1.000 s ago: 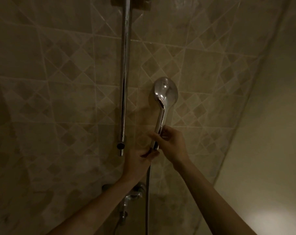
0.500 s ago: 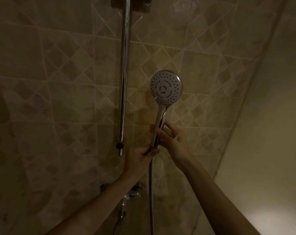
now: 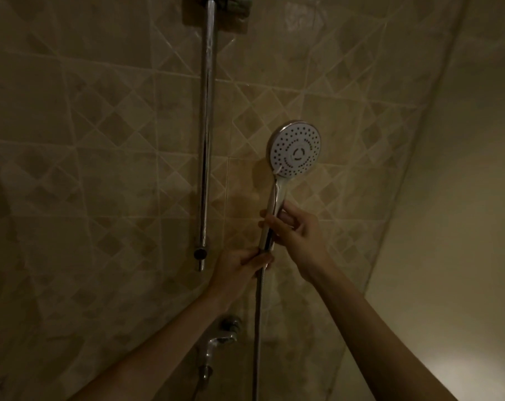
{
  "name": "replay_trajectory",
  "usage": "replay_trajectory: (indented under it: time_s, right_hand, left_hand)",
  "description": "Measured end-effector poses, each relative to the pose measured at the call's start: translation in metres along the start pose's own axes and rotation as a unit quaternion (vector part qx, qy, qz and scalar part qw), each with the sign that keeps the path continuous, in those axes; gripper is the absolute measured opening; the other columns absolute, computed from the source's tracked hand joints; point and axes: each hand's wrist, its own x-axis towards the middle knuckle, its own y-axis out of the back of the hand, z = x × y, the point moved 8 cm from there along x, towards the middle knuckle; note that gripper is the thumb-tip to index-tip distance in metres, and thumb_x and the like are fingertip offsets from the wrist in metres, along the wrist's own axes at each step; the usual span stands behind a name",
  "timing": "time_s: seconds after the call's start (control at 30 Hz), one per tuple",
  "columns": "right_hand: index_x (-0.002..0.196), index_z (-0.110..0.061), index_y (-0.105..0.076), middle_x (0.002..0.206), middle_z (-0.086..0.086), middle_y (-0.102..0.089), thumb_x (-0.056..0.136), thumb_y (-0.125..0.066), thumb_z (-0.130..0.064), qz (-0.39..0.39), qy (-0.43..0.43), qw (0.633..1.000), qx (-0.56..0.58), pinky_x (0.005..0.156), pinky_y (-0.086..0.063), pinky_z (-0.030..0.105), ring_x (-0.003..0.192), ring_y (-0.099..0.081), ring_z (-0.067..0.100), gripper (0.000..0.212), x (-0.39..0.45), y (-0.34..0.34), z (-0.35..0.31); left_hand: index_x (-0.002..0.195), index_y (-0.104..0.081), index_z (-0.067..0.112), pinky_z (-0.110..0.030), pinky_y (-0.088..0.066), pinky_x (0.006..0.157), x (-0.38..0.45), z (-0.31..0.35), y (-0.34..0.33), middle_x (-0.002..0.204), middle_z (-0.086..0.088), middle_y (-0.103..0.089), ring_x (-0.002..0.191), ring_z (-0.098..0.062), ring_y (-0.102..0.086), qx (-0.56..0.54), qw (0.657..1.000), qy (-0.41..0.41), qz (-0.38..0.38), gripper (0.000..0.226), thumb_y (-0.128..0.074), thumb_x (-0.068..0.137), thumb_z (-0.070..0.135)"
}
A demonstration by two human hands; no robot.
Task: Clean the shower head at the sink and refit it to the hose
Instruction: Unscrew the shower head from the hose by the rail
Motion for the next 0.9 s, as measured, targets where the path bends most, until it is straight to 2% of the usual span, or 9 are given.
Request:
replay_trajectory:
  time_s: [0.2, 0.3, 0.37, 0.43, 0.57, 0.63, 0.73, 0.8, 0.9]
  right_hand:
    - [0.120, -0.023, -0.070, 0.111, -0.001, -0.079, 0.103, -0.062, -0.011, -0.041, 0.001, 0.999, -0.006, 0.088, -0.063, 0.032, 0.105, -0.076, 0.014, 0.022, -0.001, -0.010, -0.006]
    - [0.094, -0.041, -0.071, 0.076, -0.021, -0.074, 0.098, -0.071, -0.024, -0.003, 0.018, 0.993, -0.117, 0.067, -0.057, 0.017, 0.074, -0.071, -0.004, 0.018, -0.001, -0.014, -0.009]
    - [0.095, -0.035, -0.074, 0.065, -0.017, -0.072, 0.092, -0.077, -0.031, 0.054, 0.026, 0.978, -0.200, 0.060, -0.054, 0.021, 0.060, -0.068, 0.000, 0.005, -0.002, -0.011, -0.008]
    - [0.100, -0.029, -0.076, 0.076, -0.005, -0.079, 0.094, -0.076, -0.025, 0.069, 0.008, 0.979, -0.191, 0.068, -0.061, 0.033, 0.068, -0.075, 0.010, 0.007, -0.004, -0.008, -0.002]
    - [0.122, -0.010, -0.073, 0.117, 0.006, -0.079, 0.101, -0.061, -0.008, -0.060, -0.060, 0.995, 0.050, 0.091, -0.061, 0.032, 0.113, -0.074, 0.019, 0.024, -0.007, -0.013, 0.007]
    - [0.119, -0.012, -0.073, 0.114, 0.005, -0.080, 0.101, -0.063, -0.016, -0.063, -0.071, 0.995, 0.019, 0.091, -0.061, 0.035, 0.110, -0.075, 0.018, 0.021, -0.006, -0.011, 0.008]
    - [0.106, -0.021, -0.076, 0.094, -0.003, -0.082, 0.091, -0.078, -0.033, -0.004, -0.039, 0.984, -0.172, 0.081, -0.065, 0.034, 0.087, -0.078, 0.007, 0.019, -0.003, -0.009, 0.005]
    - [0.104, -0.022, -0.077, 0.089, -0.007, -0.081, 0.090, -0.079, -0.033, 0.030, -0.038, 0.973, -0.226, 0.075, -0.064, 0.031, 0.080, -0.076, 0.002, 0.018, -0.004, -0.007, 0.004]
    - [0.112, -0.018, -0.075, 0.102, -0.006, -0.082, 0.096, -0.072, -0.013, -0.038, -0.063, 0.996, -0.048, 0.077, -0.060, 0.023, 0.095, -0.077, 0.005, 0.017, -0.005, -0.007, 0.007]
  left_hand:
    - [0.092, -0.080, 0.026, -0.020, -0.058, 0.077, 0.000, 0.001, 0.005, 0.100, -0.002, -0.080, 0.097, -0.016, -0.076, -0.030, 0.999, 0.020, -0.030, 0.015, -0.067, 0.093, 0.019]
    - [0.087, -0.082, 0.028, -0.019, -0.058, 0.074, -0.003, 0.003, 0.006, 0.093, -0.003, -0.080, 0.091, -0.014, -0.076, -0.019, 1.000, 0.007, -0.011, 0.015, -0.070, 0.091, 0.021]
    - [0.086, -0.082, 0.028, -0.033, -0.062, 0.078, -0.003, -0.001, 0.008, 0.089, -0.010, -0.078, 0.090, -0.024, -0.074, 0.009, 1.000, -0.003, 0.013, 0.011, -0.071, 0.090, 0.027]
    - [0.085, -0.081, 0.027, -0.050, -0.056, 0.091, -0.004, -0.003, 0.011, 0.089, -0.015, -0.077, 0.092, -0.033, -0.072, 0.032, 0.999, -0.008, 0.028, 0.011, -0.072, 0.088, 0.032]
    - [0.087, -0.082, 0.033, -0.053, -0.056, 0.095, -0.006, 0.005, 0.015, 0.092, -0.005, -0.080, 0.094, -0.024, -0.075, 0.027, 0.999, -0.026, 0.015, 0.019, -0.077, 0.077, 0.048]
    - [0.087, -0.081, 0.035, -0.052, -0.056, 0.095, -0.007, 0.008, 0.015, 0.091, -0.004, -0.080, 0.093, -0.024, -0.075, 0.032, 0.999, -0.033, 0.014, 0.025, -0.075, 0.072, 0.054]
    - [0.087, -0.081, 0.030, -0.059, -0.055, 0.092, -0.009, 0.012, 0.010, 0.087, -0.012, -0.078, 0.092, -0.035, -0.072, 0.036, 0.998, -0.039, 0.031, 0.033, -0.073, 0.072, 0.058]
    - [0.086, -0.080, 0.027, -0.061, -0.054, 0.090, -0.010, 0.012, 0.005, 0.086, -0.017, -0.076, 0.091, -0.039, -0.070, 0.047, 0.998, -0.035, 0.035, 0.032, -0.073, 0.074, 0.056]
    - [0.084, -0.080, 0.035, -0.055, -0.057, 0.091, -0.010, 0.014, 0.006, 0.084, -0.006, -0.078, 0.088, -0.028, -0.073, 0.053, 0.997, -0.027, 0.041, 0.007, -0.074, 0.085, 0.040]
